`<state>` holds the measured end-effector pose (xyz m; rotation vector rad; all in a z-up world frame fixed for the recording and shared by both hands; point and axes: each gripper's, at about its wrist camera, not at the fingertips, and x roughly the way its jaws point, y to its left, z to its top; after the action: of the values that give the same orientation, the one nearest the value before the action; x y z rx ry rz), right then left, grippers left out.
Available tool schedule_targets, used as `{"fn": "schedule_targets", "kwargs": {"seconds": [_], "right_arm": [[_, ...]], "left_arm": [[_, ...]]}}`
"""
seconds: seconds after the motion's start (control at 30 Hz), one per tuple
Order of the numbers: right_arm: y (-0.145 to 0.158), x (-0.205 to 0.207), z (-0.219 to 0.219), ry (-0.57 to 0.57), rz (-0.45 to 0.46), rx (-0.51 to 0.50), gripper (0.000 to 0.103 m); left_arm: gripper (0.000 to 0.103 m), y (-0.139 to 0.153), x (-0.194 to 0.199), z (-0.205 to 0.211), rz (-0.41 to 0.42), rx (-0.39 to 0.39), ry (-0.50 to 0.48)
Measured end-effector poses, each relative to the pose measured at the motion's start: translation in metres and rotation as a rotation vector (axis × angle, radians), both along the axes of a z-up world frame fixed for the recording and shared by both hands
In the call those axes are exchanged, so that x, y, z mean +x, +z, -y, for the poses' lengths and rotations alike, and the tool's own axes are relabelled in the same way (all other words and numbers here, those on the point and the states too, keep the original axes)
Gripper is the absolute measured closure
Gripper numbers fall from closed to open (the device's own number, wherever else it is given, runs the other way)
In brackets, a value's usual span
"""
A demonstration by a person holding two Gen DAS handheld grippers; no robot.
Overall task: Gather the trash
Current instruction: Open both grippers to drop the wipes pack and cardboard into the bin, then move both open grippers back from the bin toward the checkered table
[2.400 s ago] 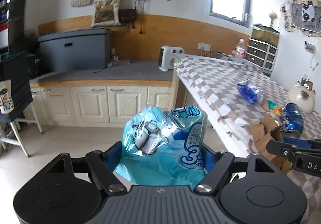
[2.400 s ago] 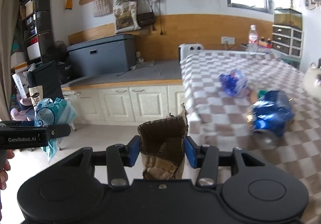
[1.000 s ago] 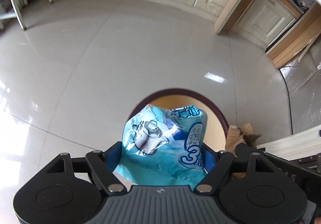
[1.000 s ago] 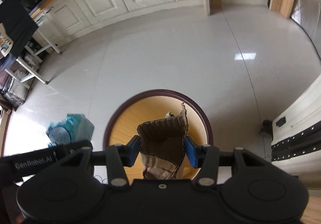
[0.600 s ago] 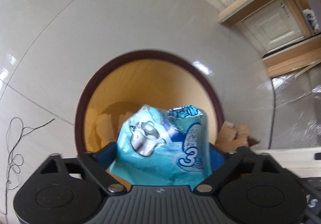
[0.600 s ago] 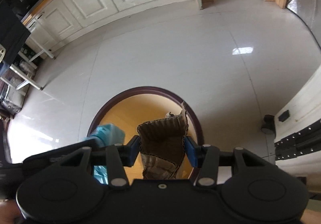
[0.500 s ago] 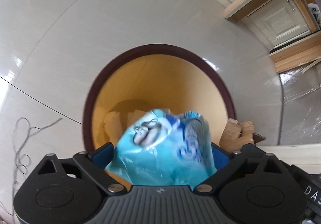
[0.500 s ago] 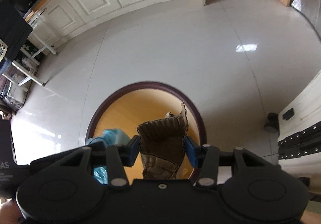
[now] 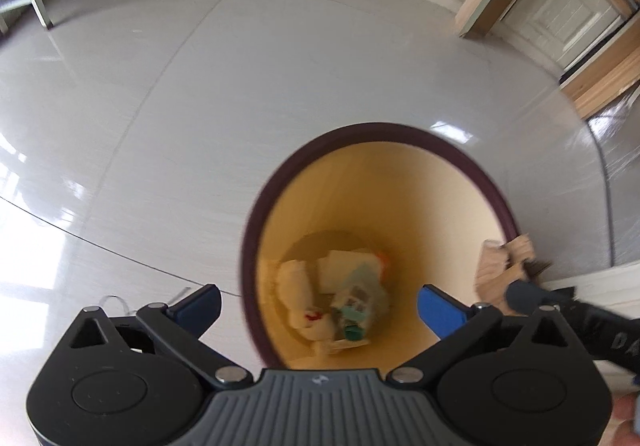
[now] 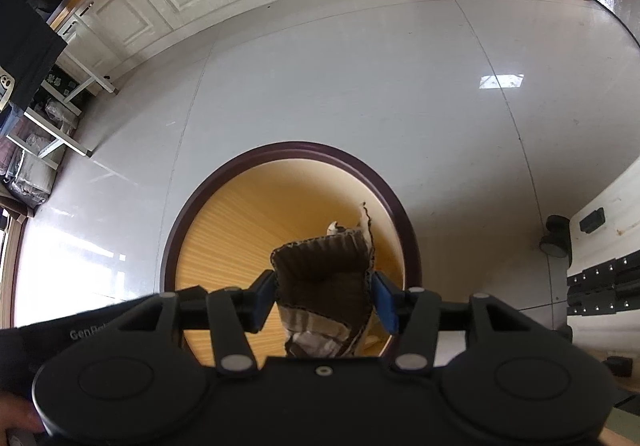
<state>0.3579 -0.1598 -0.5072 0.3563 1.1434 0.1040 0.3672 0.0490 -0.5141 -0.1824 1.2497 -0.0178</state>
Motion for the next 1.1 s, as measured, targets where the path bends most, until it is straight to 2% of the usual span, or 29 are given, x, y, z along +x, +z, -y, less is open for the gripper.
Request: {"fn": "schedule_targets", "kwargs": {"seconds": [0.2,0.27,0.4,0.63,0.83,1.1], "right_arm": [[0.001,0.000,-0.001,0.007,0.016,-0.005,0.040],[0.001,0.000,-0.002,0.000,0.010,-0.019,0.032],[-0.001,0.000,-0.002,0.002,-0.003,-0.044,0.028],[0.000,-0.001,-0.005,0.033,0.006,-0.067,0.017],[0.001,-0.007,0.003,0.021,-0.024,-0.101,0.008],[0.018,-0.021,0.000,0.056,0.007,-0.154,0.000]], "left_arm": [[0.000,-0.002,-0.007,-0.007,-0.018,0.064,0.002],[0.000,-0.002,-0.007,-0.009,-0.021,0.066,0.004],[0.000,-0.001,-0.006,-0.010,-0.033,0.072,0.001],[0.000,0.003,-0.008,-0.011,-0.042,0.092,0.000],[0.000,0.011,-0.014,-0.012,-0.041,0.097,-0.002],[0.000,0.029,-0.026,-0.010,-0.022,0.096,-0.016]]}}
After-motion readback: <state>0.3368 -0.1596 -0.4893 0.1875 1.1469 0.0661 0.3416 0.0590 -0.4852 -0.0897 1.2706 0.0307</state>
